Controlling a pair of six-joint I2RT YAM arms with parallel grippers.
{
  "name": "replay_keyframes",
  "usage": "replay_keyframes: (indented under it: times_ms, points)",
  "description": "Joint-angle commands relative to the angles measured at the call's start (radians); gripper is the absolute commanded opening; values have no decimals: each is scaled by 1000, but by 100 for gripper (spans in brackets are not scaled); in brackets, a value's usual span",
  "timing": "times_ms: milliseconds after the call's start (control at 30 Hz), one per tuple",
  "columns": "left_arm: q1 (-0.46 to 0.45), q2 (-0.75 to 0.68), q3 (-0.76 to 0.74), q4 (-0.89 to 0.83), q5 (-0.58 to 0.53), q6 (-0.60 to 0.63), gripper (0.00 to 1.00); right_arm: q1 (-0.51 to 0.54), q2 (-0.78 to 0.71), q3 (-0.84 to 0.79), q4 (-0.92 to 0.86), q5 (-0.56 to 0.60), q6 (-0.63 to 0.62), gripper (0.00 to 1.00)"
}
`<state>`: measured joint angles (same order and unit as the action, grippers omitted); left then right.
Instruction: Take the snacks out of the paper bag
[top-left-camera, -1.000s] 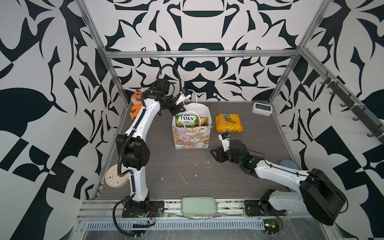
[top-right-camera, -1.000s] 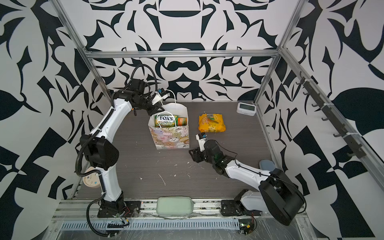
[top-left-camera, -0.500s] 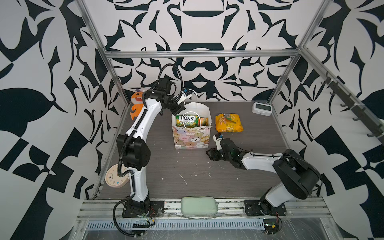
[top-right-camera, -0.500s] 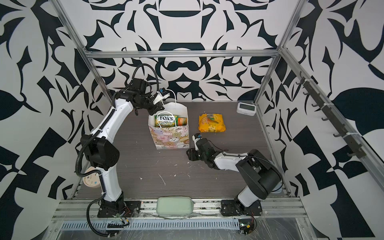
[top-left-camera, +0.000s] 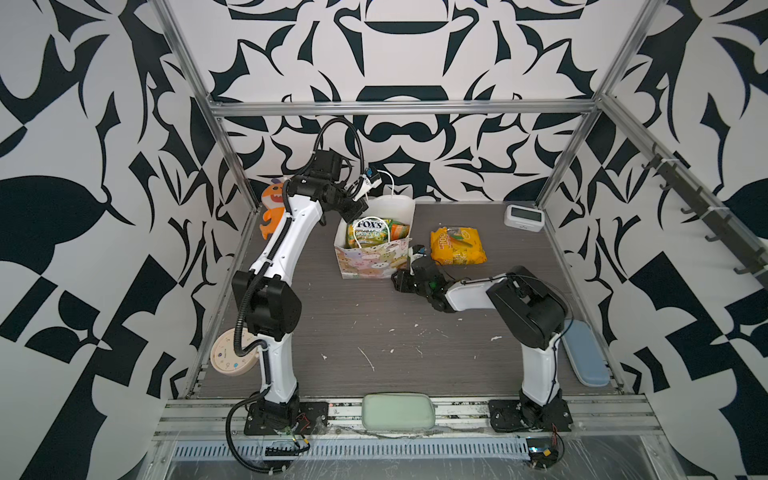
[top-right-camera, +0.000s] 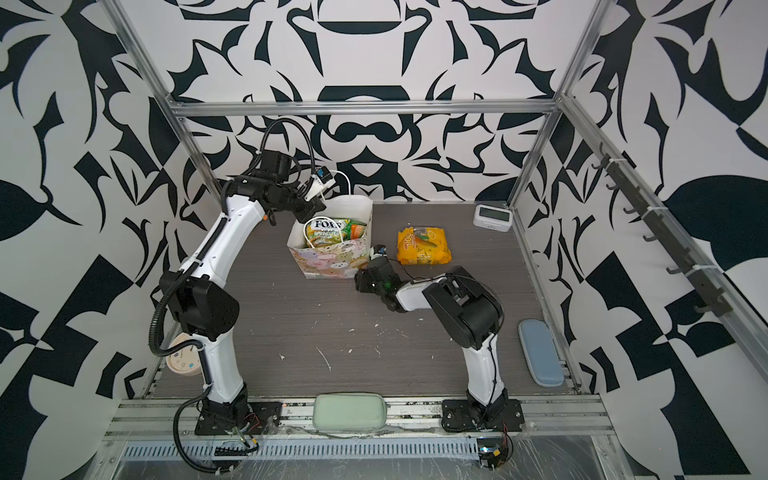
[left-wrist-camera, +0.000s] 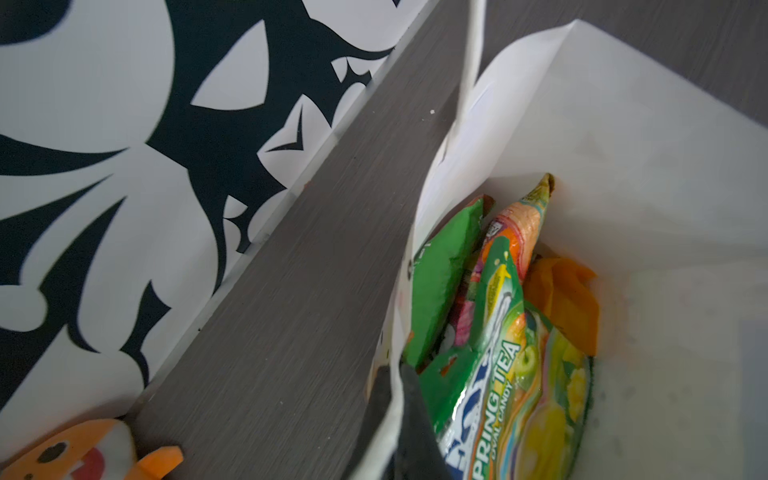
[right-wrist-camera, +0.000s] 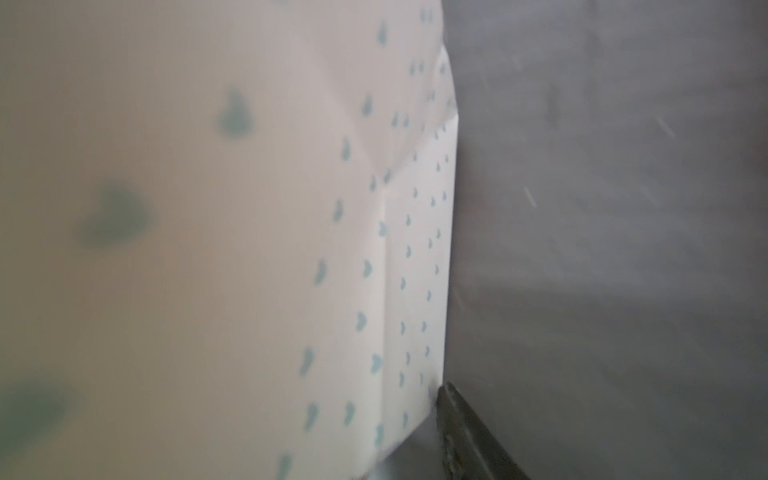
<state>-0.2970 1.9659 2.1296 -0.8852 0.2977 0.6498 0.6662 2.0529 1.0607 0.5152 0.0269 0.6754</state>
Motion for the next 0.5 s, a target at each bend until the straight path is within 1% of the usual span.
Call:
replay_keyframes:
  times_ms: [0, 100, 167, 267, 367, 467]
  points:
    - [-9, -64, 16, 33, 37, -1, 0, -16, 86, 134, 145, 62, 45, 58]
    - [-9, -111, -64, 61, 34, -13, 0, -50, 165, 242, 171, 46, 58, 58]
    - [-11, -164, -177, 130, 25, -29, 0, -81, 182, 281, 164, 14, 83, 58]
    - [-21, -251, -347, 230, -18, -62, 0, -115, 156, 263, 140, -13, 80, 59]
    - [-33, -320, -467, 285, -36, -97, 0, -142, 114, 203, 117, -56, 71, 59]
    - [-51, -361, -553, 357, -54, -139, 0, -155, 77, 146, 109, -131, 46, 59]
